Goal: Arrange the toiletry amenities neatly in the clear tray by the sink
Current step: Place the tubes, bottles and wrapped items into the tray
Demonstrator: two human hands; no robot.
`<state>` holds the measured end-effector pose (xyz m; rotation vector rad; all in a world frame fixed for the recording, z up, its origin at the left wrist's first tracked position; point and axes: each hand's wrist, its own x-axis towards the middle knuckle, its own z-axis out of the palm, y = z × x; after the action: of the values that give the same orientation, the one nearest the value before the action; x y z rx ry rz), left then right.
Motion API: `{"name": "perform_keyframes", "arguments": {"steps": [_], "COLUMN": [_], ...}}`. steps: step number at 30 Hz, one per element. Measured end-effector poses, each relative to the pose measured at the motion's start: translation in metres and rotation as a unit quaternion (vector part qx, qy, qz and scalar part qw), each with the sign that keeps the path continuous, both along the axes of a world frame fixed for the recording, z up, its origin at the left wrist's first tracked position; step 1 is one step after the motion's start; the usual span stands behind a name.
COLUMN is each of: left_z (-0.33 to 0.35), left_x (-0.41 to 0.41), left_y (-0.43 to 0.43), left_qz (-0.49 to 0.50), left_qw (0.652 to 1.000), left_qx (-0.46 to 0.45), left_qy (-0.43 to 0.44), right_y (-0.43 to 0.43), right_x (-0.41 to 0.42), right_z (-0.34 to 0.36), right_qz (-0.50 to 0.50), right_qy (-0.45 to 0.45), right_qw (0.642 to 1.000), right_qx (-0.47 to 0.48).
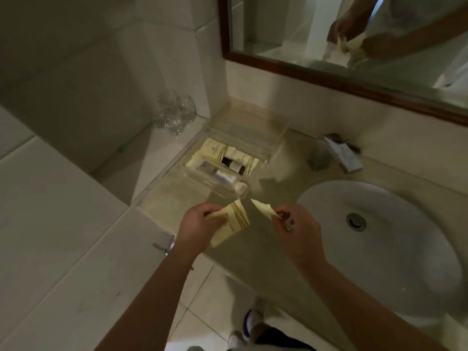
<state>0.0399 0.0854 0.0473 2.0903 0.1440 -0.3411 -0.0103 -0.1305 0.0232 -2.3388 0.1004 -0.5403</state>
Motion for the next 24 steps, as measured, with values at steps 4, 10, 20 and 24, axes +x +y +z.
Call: {"name": "perform_keyframes", "arguments": {"steps": [4,10,20,24], "left_z": [0.003,0.002,-0.021,-0.035], "left_x": [0.041,0.112,0.237,0.277], "left_y": [0.012,0.040,0.039,0.039], "left_qz": [0.041,0.057,0.024,0.032], "left_qw": [0.999,0.995,0.998,0.999], "left_qx": [0.009,0.076,0.060,0.026], "left_qy": [-0.015,-0.010,-0.027,-0.013], "right_y": [0.005,0.020,0.026,0.040], "right_x": [0.056,0.107,0.150,0.182], "right_z": [-0.008,-0.019,-0.018,-0.014], "right_qz": [0.019,0.032,-0.061,-0.047], "right_qy": [0.013,0.058,0.116,0.070], "right_qw": [0.999,0.993,0.990,0.996], "right_qx": [0.038,0.096,0.054,0.026]}}
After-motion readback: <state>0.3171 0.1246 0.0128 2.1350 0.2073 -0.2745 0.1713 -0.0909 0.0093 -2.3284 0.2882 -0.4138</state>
